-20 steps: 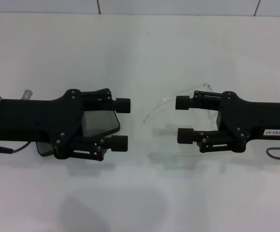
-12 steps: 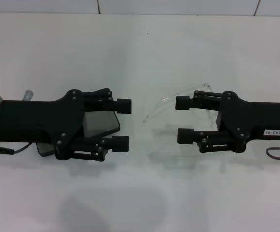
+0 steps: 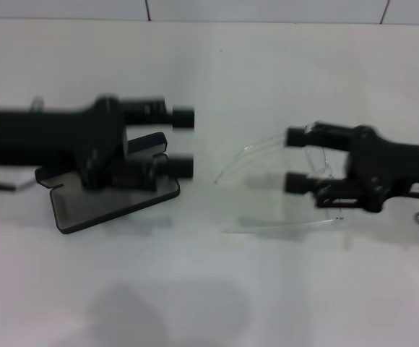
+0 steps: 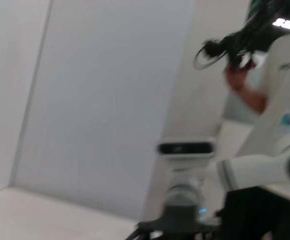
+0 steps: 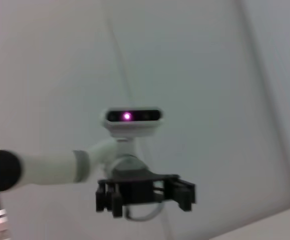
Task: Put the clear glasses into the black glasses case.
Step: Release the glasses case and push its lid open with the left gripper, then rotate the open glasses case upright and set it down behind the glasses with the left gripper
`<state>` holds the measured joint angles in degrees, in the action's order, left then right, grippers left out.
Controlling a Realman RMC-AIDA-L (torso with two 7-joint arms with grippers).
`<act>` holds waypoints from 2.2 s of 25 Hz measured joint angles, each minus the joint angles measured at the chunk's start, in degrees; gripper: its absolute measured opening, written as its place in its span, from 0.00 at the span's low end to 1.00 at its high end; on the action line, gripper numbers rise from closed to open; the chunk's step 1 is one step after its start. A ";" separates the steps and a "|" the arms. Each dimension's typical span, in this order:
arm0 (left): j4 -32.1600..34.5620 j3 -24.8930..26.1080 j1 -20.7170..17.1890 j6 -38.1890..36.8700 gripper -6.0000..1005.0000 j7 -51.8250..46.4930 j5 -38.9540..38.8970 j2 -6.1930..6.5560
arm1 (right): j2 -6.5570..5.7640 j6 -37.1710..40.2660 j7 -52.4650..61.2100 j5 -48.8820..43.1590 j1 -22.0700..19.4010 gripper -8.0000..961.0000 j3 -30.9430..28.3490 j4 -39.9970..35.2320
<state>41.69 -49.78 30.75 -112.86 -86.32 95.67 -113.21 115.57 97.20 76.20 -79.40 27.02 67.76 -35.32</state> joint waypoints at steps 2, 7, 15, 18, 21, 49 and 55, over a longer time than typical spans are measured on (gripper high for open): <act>8.06 0.26 0.27 2.59 0.75 -7.45 1.80 -0.35 | -0.28 0.36 -0.15 -0.25 -2.40 0.83 -3.04 -1.64; 39.29 -2.45 -1.15 10.26 0.75 -20.55 20.46 -4.12 | -0.25 2.78 -0.15 -0.10 -10.56 0.82 -9.98 -7.50; 52.48 -17.44 -0.53 15.66 0.75 -29.35 45.83 -6.45 | -0.08 5.16 -0.22 -0.01 -13.37 0.82 -15.45 -6.00; 50.72 -20.56 0.28 17.96 0.74 -30.23 47.72 -6.53 | -0.09 5.40 -0.28 -0.21 -13.39 0.82 -15.30 -5.95; 46.31 -21.90 2.39 19.73 0.74 -31.17 50.54 -6.54 | -0.09 5.44 -0.70 -0.24 -13.16 0.82 -15.35 -5.49; 27.32 -23.21 9.66 23.92 0.58 -35.37 64.62 -6.60 | -0.08 2.99 -2.57 0.05 -12.00 0.82 -15.73 -3.72; 27.95 -23.51 9.70 23.94 0.41 -35.77 64.35 -6.61 | -0.12 3.89 -4.21 0.08 -12.02 0.82 -17.21 -1.30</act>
<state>69.65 -73.29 40.44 -88.92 -122.08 160.02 -119.82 115.46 101.09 71.99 -79.32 15.01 50.55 -36.62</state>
